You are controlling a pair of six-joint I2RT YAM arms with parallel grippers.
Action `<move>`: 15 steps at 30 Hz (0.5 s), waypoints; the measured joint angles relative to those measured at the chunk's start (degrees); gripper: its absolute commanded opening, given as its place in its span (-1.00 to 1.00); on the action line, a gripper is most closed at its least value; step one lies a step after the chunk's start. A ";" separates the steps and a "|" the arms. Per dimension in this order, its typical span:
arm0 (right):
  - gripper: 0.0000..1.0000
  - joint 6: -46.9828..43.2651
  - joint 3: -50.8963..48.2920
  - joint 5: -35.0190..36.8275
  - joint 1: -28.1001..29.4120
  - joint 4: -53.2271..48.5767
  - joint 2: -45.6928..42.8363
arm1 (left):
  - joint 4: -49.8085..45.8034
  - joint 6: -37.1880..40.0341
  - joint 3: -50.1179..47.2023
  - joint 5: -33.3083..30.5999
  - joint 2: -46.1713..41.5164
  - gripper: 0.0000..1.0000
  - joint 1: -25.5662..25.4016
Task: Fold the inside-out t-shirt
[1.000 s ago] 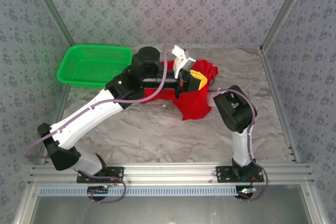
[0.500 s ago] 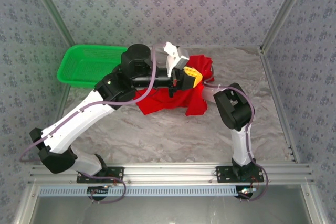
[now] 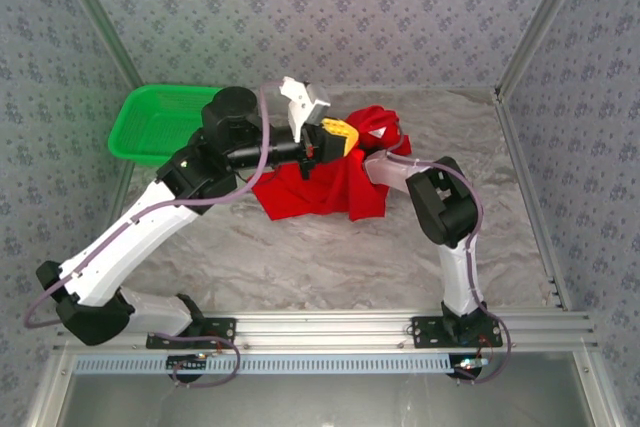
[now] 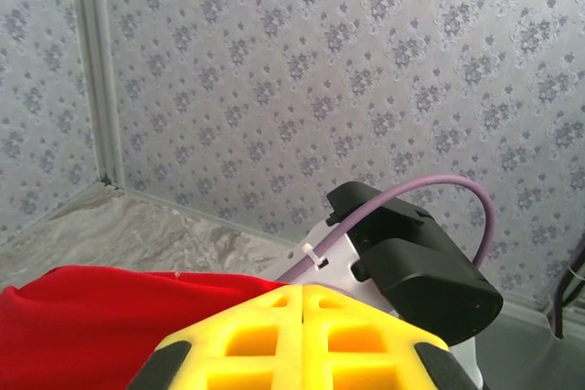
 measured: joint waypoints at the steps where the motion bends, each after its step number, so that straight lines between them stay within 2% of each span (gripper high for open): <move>1: -0.10 -0.26 0.24 -0.20 0.00 -0.15 0.13 | 0.35 -0.04 -0.31 -0.26 -0.35 -1.00 0.22; 9: -0.92 -1.77 0.50 -1.86 -1.01 -0.42 0.07 | 1.46 -0.31 -3.37 -3.10 -2.89 -1.00 2.60; 11: -1.00 -2.47 0.07 -2.71 -1.38 -0.02 -0.39 | 1.86 -0.92 -4.57 -4.55 -3.80 -1.00 4.20; 15: -1.00 -3.45 -3.58 -3.98 -1.62 1.14 -2.95 | 2.47 -2.34 -7.96 -9.20 -5.90 -1.00 8.79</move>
